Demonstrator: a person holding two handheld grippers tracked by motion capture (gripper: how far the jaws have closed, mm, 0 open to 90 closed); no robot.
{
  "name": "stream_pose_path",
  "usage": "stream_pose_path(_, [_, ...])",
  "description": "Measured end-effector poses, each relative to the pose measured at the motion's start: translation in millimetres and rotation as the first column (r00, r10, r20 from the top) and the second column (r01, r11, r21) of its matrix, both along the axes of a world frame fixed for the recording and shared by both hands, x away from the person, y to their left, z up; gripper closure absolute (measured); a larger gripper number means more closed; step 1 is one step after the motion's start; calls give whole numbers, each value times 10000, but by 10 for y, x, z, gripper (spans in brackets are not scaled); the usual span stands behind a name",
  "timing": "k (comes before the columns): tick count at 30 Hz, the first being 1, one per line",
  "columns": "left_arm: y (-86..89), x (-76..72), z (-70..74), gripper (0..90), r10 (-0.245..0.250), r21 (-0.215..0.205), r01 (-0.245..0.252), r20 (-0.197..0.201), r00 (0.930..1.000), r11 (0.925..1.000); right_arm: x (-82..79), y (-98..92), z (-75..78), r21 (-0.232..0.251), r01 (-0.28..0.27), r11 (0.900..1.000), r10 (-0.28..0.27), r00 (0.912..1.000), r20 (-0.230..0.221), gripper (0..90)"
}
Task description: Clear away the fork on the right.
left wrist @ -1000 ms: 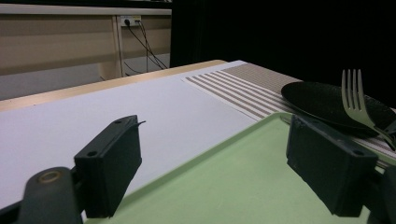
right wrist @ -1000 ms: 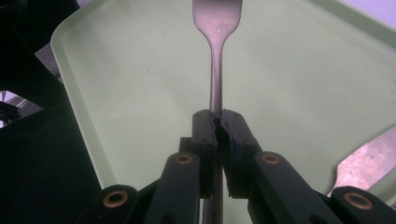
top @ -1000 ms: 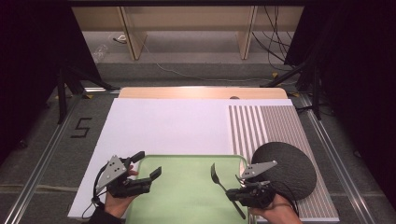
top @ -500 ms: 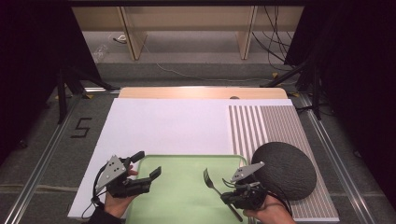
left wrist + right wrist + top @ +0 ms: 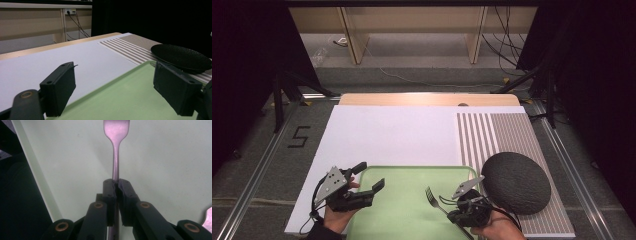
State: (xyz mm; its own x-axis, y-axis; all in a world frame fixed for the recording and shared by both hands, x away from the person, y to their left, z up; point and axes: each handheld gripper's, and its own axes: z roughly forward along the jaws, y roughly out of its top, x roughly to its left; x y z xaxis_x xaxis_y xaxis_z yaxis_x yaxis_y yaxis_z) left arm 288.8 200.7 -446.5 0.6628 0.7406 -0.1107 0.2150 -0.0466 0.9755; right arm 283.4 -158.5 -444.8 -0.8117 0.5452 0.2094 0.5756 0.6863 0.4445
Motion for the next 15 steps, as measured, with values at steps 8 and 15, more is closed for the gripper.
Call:
stream_pose_path(8, [-1, -2, 1, 176, -20, 0, 20, 15, 10000, 10000, 3, 44, -51, -651, -201, 9977, 189, 9996, -186, 845])
stream_pose_path(15, [0, -1, 1, 176, -25, -17, 25, 12, 10000, 10000, 18, 86, -101, -940, -233, 9953, 207, 9994, -294, 844])
